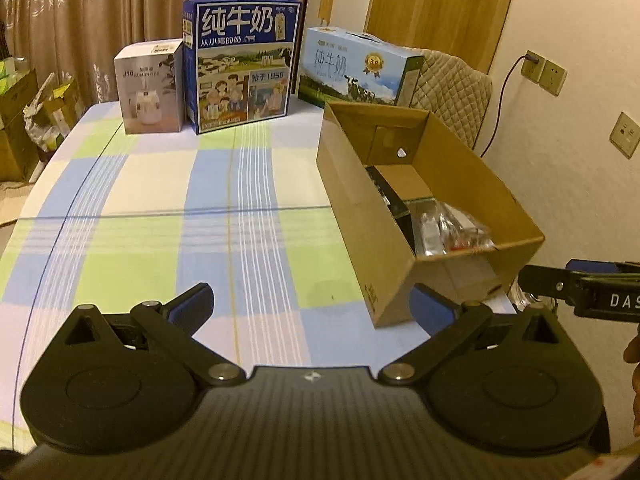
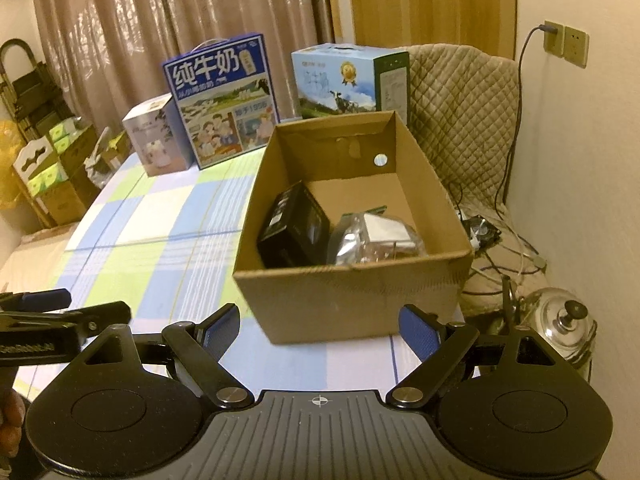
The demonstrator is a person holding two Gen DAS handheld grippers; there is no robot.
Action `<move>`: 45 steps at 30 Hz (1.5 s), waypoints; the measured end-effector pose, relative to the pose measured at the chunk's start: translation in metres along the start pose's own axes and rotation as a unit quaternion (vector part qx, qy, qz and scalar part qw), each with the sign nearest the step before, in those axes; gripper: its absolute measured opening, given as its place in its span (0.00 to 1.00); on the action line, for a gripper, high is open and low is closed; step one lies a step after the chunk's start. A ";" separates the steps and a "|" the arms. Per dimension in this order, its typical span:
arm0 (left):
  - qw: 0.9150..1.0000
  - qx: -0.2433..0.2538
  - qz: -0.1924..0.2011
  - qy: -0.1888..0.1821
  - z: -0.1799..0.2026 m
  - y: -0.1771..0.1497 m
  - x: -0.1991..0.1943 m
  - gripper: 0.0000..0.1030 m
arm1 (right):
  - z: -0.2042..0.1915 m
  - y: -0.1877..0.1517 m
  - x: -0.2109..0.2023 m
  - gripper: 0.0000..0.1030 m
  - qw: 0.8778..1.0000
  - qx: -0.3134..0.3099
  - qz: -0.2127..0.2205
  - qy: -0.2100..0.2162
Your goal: Organize objects
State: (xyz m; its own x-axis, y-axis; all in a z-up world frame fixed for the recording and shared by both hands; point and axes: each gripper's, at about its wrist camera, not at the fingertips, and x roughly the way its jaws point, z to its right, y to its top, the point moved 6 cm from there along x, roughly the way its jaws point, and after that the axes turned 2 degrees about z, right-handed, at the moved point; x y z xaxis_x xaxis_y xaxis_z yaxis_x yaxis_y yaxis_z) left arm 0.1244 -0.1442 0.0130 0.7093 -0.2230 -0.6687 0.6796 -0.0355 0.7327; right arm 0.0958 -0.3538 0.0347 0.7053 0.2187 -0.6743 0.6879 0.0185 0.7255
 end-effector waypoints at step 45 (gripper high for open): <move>0.999 0.009 -0.031 0.004 0.021 -0.039 -0.016 0.99 | 0.005 -0.028 -0.023 0.82 1.000 -0.001 -0.006 -0.011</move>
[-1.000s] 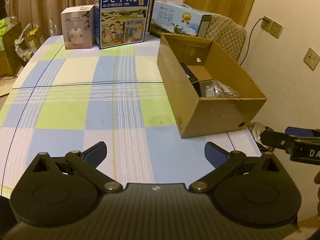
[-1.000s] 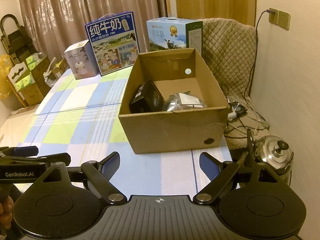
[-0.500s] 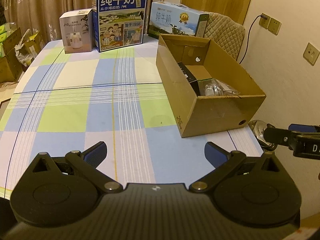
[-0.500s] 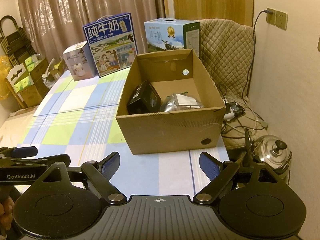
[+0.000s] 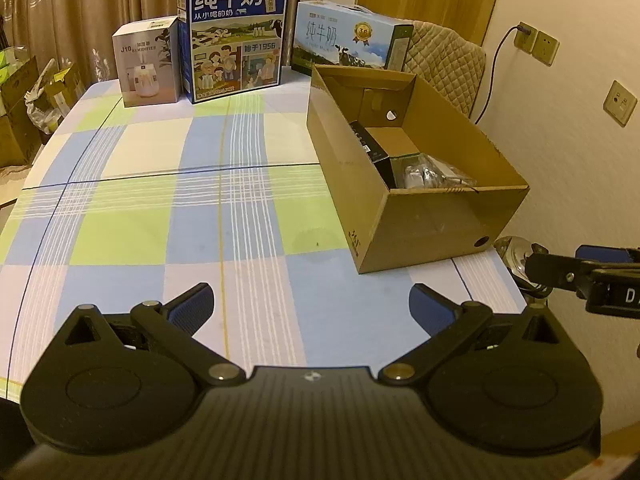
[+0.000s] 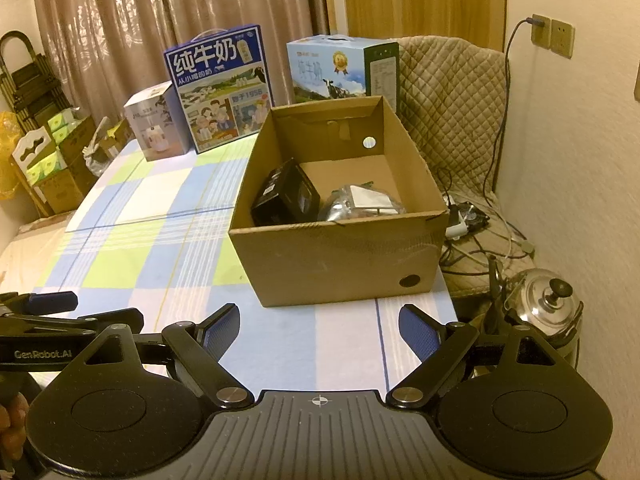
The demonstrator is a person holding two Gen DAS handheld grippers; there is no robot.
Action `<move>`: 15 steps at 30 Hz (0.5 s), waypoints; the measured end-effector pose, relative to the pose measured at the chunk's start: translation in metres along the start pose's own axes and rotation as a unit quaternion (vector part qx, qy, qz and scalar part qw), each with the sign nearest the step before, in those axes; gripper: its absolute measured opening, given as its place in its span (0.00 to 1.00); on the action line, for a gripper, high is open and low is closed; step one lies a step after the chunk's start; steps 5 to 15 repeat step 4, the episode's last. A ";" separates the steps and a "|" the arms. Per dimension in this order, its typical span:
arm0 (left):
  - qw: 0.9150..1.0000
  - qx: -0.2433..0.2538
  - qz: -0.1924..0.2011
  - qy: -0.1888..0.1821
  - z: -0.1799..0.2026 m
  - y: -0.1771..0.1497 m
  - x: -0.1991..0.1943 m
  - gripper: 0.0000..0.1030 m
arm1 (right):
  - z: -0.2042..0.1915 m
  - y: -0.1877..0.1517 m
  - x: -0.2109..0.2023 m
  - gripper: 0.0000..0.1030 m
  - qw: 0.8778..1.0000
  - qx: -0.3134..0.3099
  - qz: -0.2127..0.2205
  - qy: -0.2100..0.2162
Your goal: Organize objects
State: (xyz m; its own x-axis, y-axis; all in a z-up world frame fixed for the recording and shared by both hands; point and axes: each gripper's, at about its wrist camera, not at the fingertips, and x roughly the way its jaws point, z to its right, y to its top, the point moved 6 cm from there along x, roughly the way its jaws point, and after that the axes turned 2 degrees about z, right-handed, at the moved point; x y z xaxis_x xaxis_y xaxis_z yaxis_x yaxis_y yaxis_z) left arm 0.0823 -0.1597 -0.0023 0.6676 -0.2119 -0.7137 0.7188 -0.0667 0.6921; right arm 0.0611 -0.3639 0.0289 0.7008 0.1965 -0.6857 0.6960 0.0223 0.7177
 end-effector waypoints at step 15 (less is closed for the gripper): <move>1.000 0.010 0.006 -0.005 0.003 -0.001 -0.003 0.99 | 0.000 -0.001 -0.001 0.82 1.000 0.000 0.001 0.001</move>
